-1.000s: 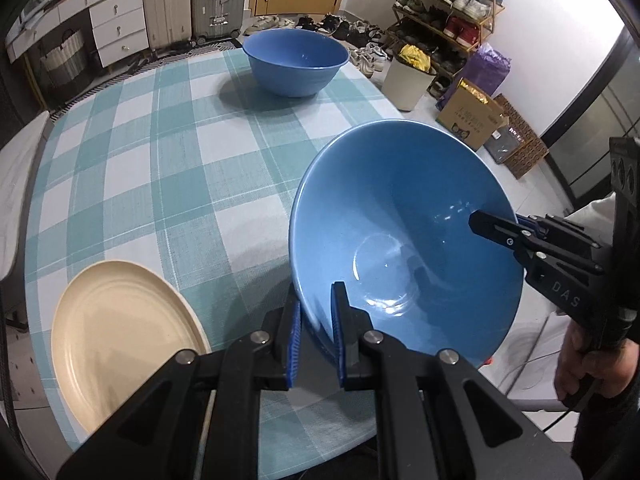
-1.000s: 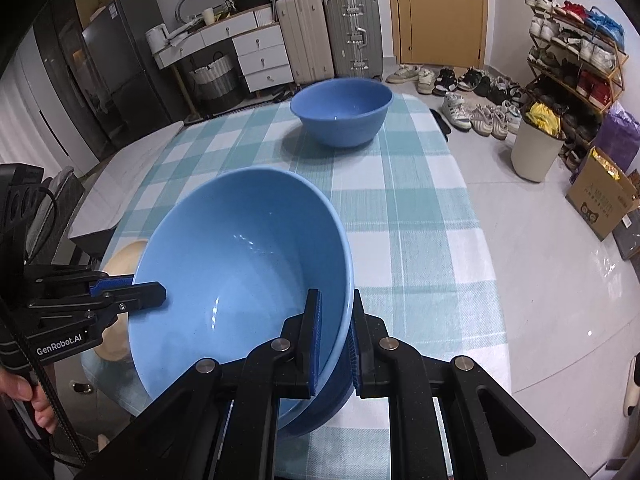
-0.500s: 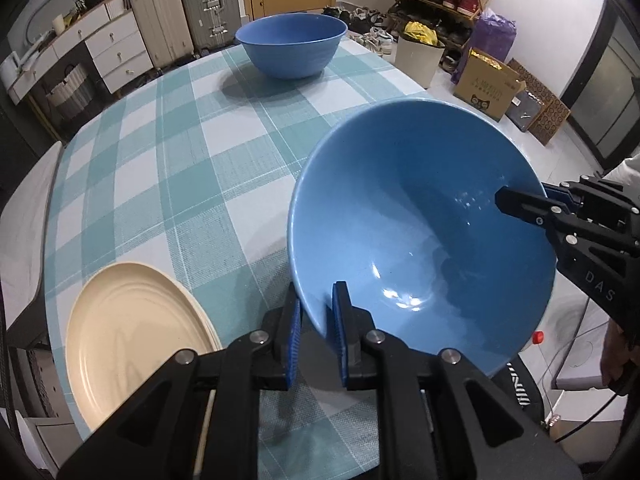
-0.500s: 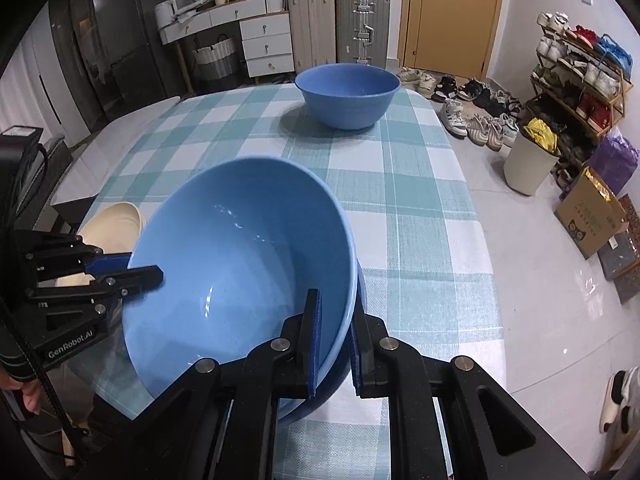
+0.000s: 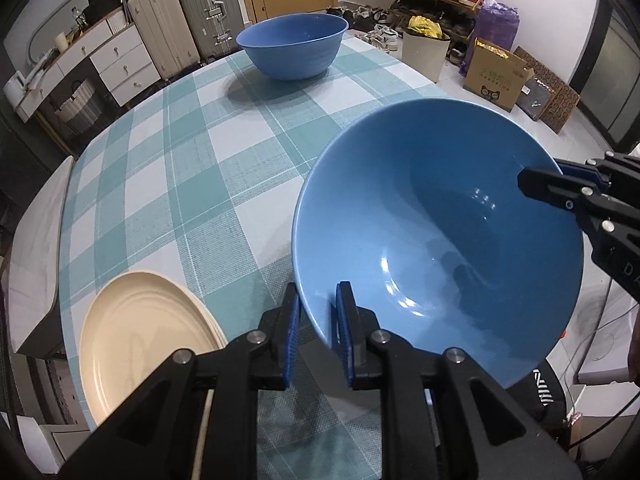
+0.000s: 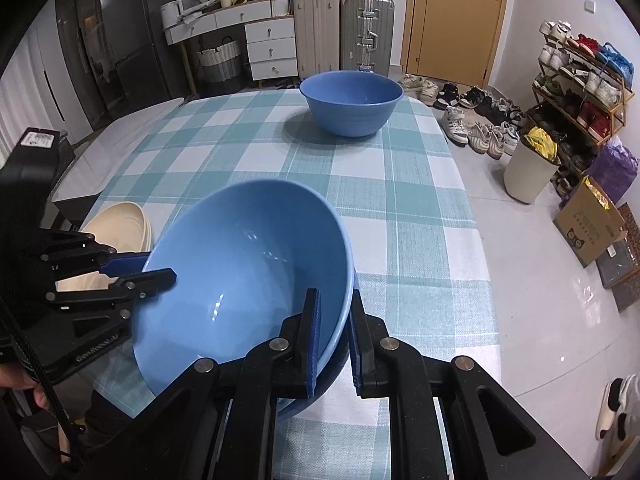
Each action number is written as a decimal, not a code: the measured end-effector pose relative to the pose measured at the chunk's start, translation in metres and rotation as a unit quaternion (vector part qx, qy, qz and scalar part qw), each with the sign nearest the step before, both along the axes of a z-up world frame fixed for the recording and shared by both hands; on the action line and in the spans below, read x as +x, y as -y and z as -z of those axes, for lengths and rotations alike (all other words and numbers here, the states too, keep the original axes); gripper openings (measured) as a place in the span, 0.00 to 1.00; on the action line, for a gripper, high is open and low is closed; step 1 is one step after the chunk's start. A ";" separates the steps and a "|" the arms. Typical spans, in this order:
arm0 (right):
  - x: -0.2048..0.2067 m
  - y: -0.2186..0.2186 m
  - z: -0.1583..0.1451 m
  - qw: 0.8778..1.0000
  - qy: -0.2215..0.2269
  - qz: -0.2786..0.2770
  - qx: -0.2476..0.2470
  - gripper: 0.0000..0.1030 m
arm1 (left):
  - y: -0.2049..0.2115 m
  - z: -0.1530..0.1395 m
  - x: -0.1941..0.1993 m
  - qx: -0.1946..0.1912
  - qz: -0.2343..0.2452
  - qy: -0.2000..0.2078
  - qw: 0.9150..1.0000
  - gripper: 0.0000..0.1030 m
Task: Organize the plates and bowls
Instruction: 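Lower the lighter blue bowl into the set-down bowl and open both tools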
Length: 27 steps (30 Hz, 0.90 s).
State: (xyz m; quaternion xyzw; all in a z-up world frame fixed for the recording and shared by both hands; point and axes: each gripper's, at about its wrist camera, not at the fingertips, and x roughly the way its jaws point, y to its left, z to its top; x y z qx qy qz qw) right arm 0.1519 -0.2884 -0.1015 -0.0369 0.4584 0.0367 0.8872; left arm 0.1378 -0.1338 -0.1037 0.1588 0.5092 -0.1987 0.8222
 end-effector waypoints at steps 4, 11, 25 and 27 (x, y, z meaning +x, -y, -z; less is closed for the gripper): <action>-0.001 0.002 -0.004 1.000 0.007 0.004 0.004 0.12 | -0.001 0.000 0.001 -0.001 -0.003 -0.001 1.000 0.16; -0.004 0.007 -0.016 1.000 0.024 -0.001 0.018 0.12 | 0.002 -0.002 0.002 -0.009 -0.002 -0.005 1.000 0.19; 0.002 0.016 0.003 0.998 -0.010 -0.001 0.054 0.12 | -0.009 -0.013 0.004 -0.027 -0.019 0.009 0.999 0.33; 0.004 0.017 0.008 0.998 -0.017 -0.002 0.062 0.12 | -0.010 -0.014 0.004 -0.028 -0.018 0.008 0.999 0.33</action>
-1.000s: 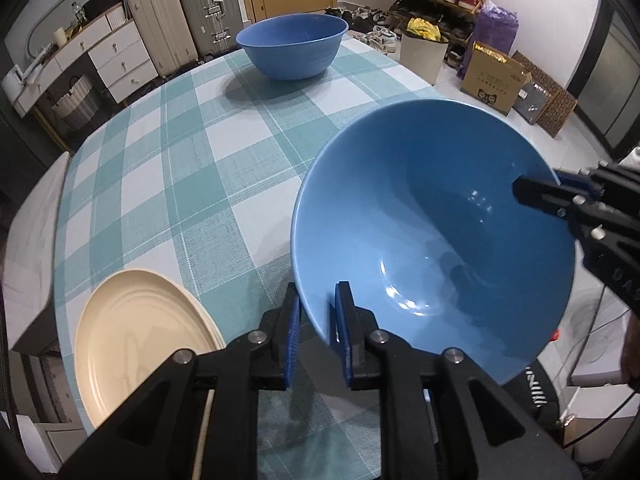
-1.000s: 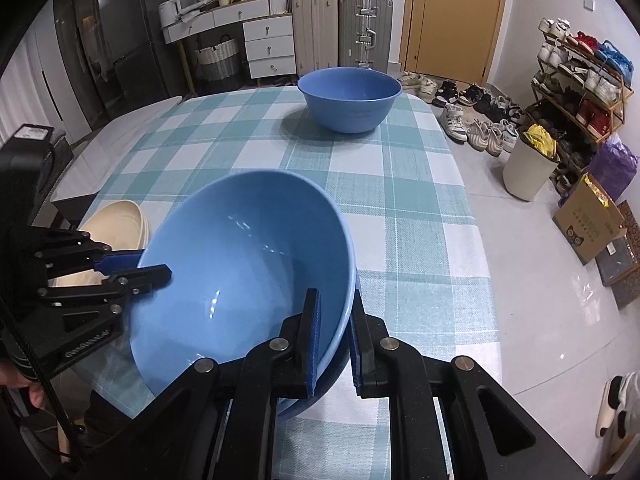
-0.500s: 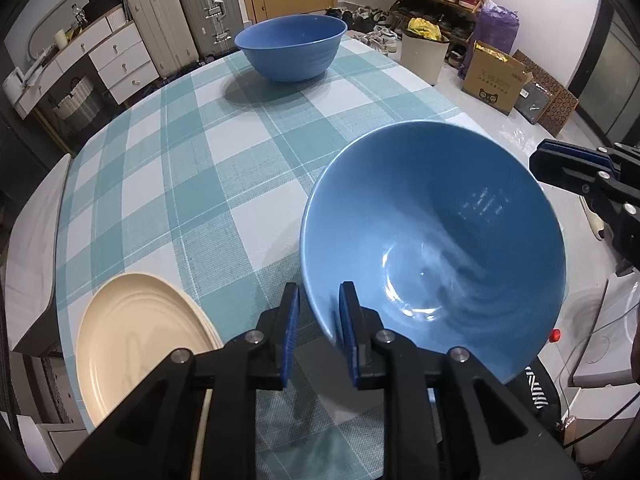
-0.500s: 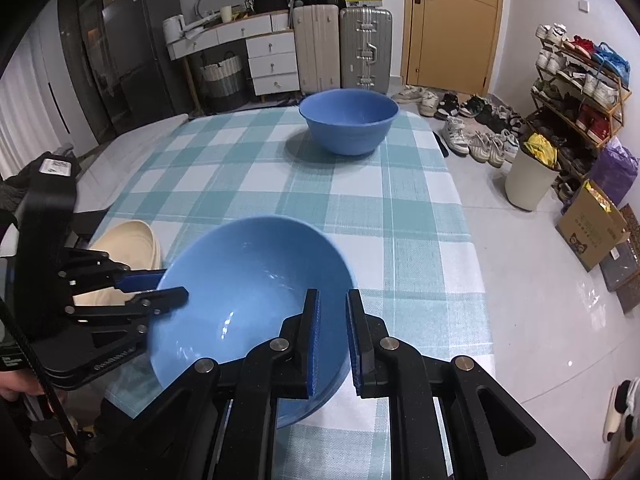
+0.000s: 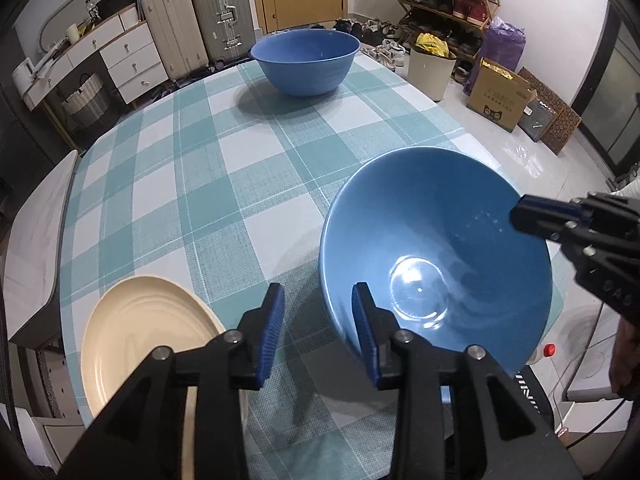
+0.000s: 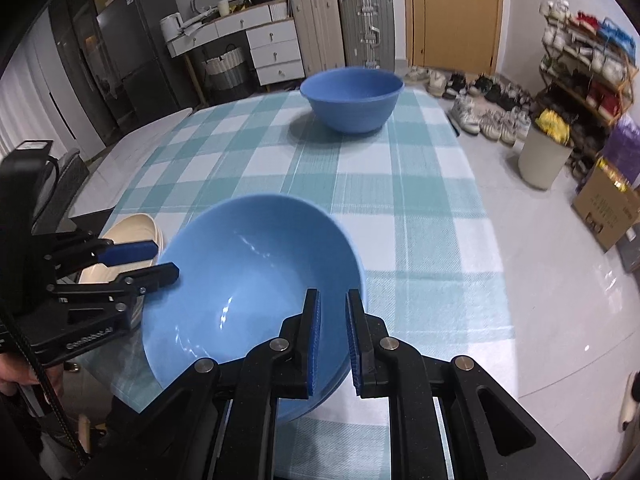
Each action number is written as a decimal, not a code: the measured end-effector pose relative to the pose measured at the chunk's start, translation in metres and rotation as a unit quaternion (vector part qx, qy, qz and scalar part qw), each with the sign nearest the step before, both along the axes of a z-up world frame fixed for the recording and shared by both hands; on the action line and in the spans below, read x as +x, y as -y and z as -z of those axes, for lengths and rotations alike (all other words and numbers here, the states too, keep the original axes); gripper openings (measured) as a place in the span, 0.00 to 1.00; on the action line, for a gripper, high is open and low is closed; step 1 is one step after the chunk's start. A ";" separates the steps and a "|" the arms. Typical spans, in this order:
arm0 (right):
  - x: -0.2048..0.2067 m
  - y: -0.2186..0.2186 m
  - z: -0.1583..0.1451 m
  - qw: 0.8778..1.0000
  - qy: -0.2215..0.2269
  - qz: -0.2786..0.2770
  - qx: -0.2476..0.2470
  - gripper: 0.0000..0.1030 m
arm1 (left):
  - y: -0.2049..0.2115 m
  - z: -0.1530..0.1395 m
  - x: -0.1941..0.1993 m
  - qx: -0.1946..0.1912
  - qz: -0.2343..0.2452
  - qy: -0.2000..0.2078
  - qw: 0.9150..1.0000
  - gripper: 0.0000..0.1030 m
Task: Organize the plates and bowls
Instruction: 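Lower the lighter blue bowl into the set-down bowl and open both tools, then withdraw both open tools and move them toward the last blue bowl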
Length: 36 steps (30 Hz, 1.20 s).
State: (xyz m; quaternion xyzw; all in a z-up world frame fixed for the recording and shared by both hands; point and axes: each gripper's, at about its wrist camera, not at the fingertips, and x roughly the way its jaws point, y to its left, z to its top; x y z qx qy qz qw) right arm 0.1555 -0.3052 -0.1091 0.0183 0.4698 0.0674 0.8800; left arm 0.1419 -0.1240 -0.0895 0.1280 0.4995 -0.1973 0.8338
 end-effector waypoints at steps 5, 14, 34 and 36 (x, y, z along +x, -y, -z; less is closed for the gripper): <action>0.001 -0.001 0.001 1.000 0.001 -0.001 0.002 0.12 | -0.002 -0.003 0.001 -0.010 -0.004 -0.002 1.000 0.33; -0.009 0.006 -0.022 0.998 0.054 0.011 0.018 0.19 | -0.009 -0.010 -0.003 -0.032 -0.021 0.017 0.999 0.44; -0.050 -0.012 -0.070 0.965 0.260 0.006 -0.025 0.87 | -0.010 -0.047 -0.017 -0.095 -0.054 0.113 0.988 0.48; -0.052 -0.011 -0.073 0.960 0.279 0.011 -0.028 0.88 | -0.009 -0.048 -0.015 -0.096 -0.059 0.117 0.987 0.48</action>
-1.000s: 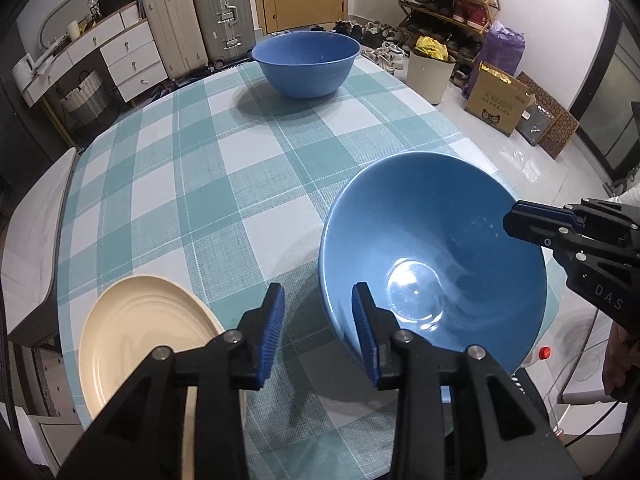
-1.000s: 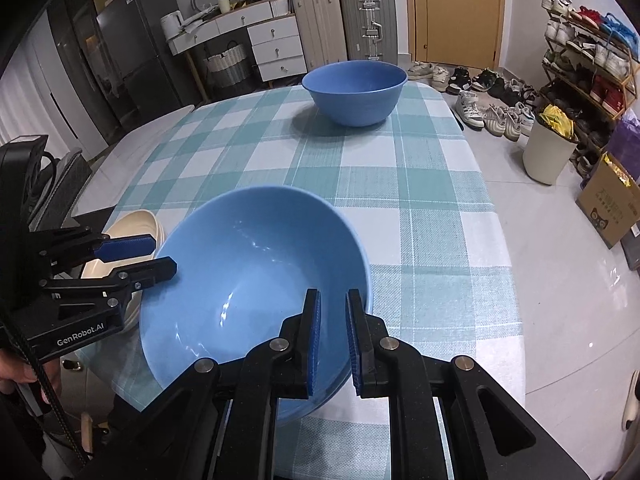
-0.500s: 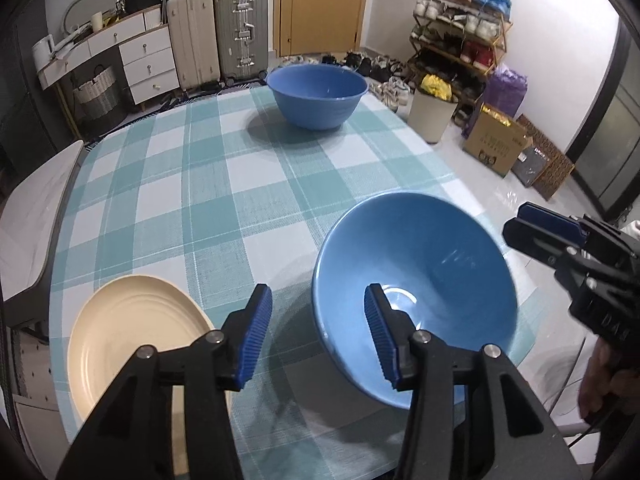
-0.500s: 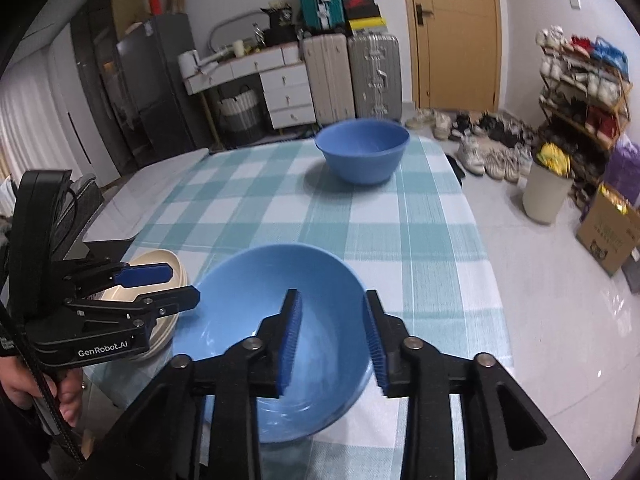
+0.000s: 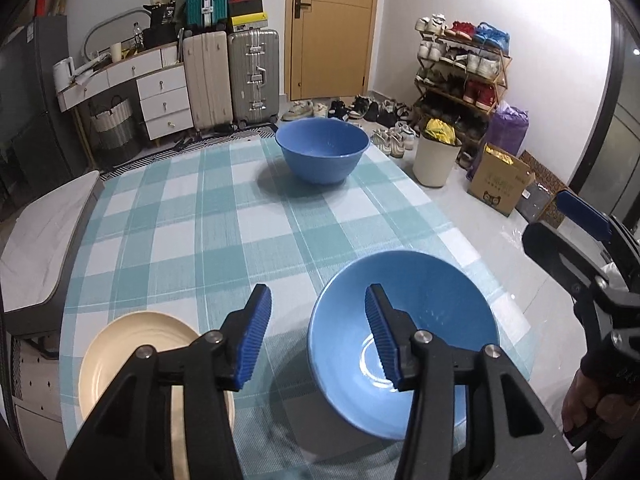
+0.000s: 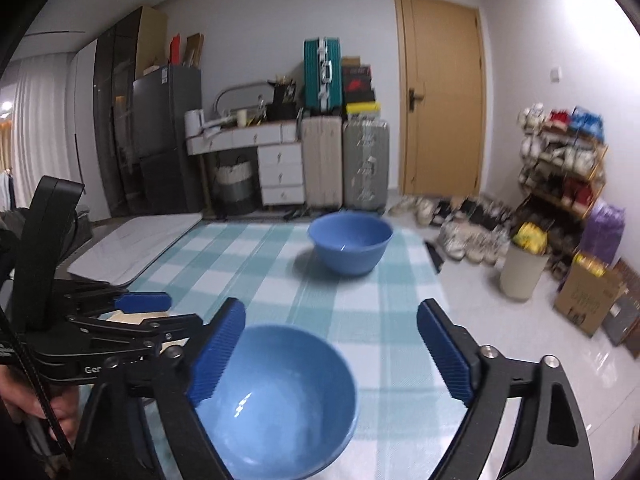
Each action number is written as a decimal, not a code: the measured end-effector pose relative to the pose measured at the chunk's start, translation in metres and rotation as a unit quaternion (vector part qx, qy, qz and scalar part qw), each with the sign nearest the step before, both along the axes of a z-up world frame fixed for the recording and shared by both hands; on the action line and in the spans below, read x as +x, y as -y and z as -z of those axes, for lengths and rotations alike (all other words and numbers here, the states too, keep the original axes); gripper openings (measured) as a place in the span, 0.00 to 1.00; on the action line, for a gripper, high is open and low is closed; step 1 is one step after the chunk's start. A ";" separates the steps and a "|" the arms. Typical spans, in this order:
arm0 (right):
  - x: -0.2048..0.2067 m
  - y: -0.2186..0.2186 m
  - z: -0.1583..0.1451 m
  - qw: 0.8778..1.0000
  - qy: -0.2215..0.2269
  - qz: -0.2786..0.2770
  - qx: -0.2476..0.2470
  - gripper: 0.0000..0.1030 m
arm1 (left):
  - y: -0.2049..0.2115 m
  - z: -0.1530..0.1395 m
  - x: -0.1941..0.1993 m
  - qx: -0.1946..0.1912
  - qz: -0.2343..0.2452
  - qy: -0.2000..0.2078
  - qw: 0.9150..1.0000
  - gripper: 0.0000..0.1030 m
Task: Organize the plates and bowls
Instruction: 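Withdraw both open tools and move them toward the last blue bowl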
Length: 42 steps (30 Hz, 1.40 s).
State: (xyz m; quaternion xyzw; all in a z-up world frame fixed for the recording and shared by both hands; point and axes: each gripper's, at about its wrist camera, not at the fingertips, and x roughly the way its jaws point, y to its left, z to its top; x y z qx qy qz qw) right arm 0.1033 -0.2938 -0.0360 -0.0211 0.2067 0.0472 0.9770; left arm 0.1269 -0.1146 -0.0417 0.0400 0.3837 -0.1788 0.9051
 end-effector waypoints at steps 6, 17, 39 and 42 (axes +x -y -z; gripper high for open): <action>0.002 0.007 0.001 1.000 0.008 -0.007 0.025 0.98 | 0.001 -0.005 0.005 0.000 -0.009 0.032 0.999 0.50; 0.029 0.029 0.012 0.994 -0.021 -0.025 0.108 0.98 | -0.003 -0.012 0.008 -0.002 -0.047 0.101 0.994 0.95; 0.032 0.032 0.015 0.989 -0.060 -0.019 0.133 0.98 | -0.023 -0.005 0.001 -0.019 -0.098 0.072 0.992 0.99; 0.024 0.030 -0.006 0.982 -0.064 -0.035 0.175 0.98 | -0.028 -0.013 -0.005 -0.025 -0.106 0.072 0.991 0.99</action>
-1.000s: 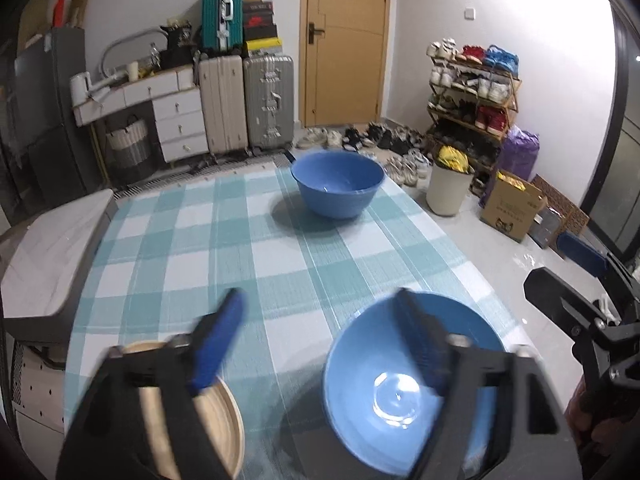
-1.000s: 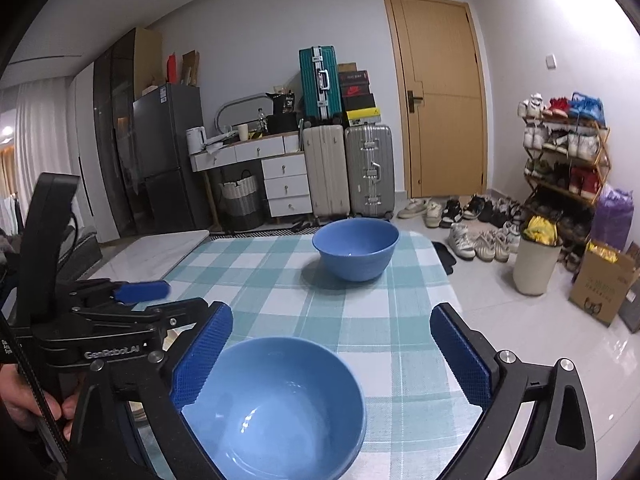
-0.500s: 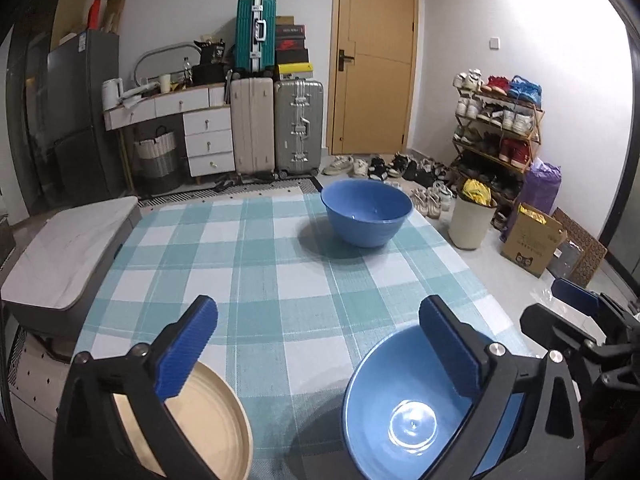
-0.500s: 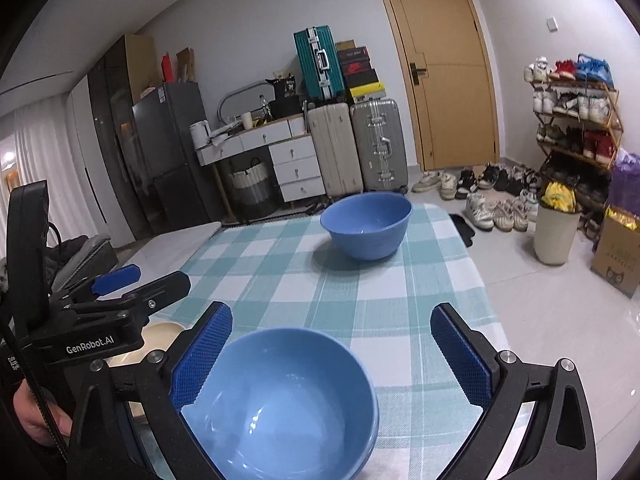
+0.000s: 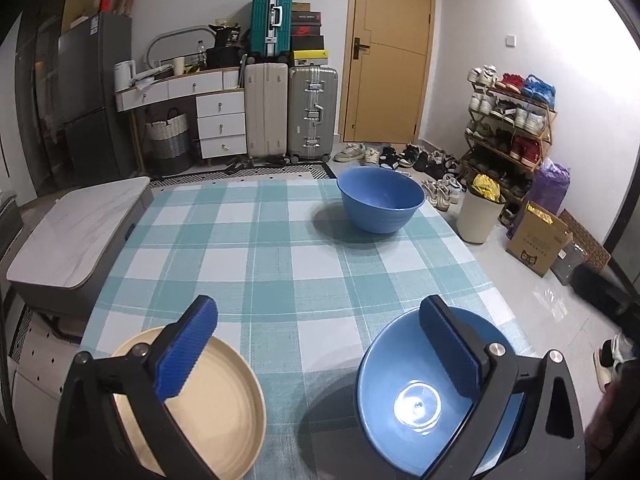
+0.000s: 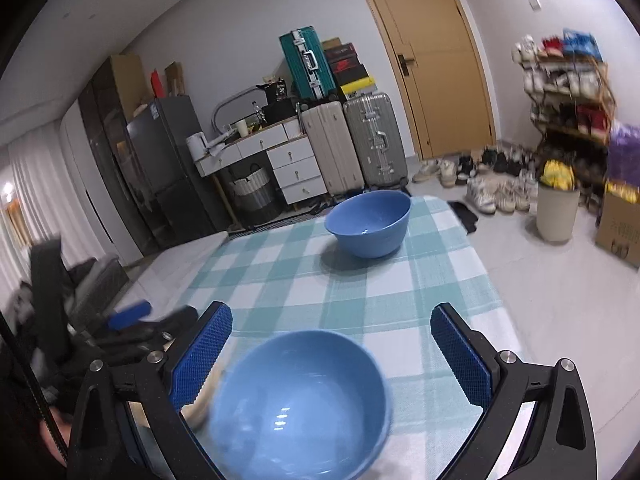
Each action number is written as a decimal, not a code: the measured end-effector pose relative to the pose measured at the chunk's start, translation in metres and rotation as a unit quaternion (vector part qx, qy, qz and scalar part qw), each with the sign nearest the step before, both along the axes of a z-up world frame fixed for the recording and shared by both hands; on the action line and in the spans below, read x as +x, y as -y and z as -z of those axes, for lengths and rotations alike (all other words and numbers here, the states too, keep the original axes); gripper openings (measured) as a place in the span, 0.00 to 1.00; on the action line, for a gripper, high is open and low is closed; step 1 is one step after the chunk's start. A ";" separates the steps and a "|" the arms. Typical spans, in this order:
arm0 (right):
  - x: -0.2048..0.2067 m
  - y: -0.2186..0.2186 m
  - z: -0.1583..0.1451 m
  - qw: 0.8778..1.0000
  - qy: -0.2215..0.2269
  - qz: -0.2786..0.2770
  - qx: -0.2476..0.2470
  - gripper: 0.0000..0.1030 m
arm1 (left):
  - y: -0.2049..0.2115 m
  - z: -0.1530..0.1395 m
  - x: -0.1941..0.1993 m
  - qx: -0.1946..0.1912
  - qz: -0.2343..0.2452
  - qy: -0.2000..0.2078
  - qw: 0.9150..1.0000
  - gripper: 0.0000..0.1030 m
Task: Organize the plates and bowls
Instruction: 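Withdraw both open tools and move them toward the last blue bowl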
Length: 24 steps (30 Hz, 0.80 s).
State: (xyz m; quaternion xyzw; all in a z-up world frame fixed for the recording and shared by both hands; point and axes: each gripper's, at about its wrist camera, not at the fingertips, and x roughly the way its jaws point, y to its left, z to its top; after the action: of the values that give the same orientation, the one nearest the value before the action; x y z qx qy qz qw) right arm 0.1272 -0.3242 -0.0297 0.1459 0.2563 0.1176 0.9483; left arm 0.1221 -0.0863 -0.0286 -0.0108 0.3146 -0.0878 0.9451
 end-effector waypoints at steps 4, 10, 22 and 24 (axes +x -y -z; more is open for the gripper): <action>-0.010 -0.011 -0.034 1.000 0.018 -0.008 -0.005 0.98 | -0.002 -0.012 -0.007 0.009 0.001 0.016 1.000 0.99; -0.004 -0.015 -0.081 0.999 0.022 -0.030 -0.001 0.98 | -0.006 -0.037 -0.001 0.000 0.029 0.002 1.000 0.99; 0.106 0.020 -0.133 0.998 -0.031 -0.045 0.023 0.98 | 0.014 -0.074 0.095 0.053 0.076 -0.020 0.995 1.00; 0.143 0.028 -0.126 0.997 -0.066 -0.040 0.016 0.98 | 0.019 -0.066 0.124 0.048 0.090 -0.051 0.993 1.00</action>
State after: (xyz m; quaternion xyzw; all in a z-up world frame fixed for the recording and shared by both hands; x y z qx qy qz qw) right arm 0.2699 -0.3524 0.0962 0.1584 0.3217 0.1496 0.9214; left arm 0.2457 -0.1058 0.0378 0.0583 0.3662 -0.1567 0.9154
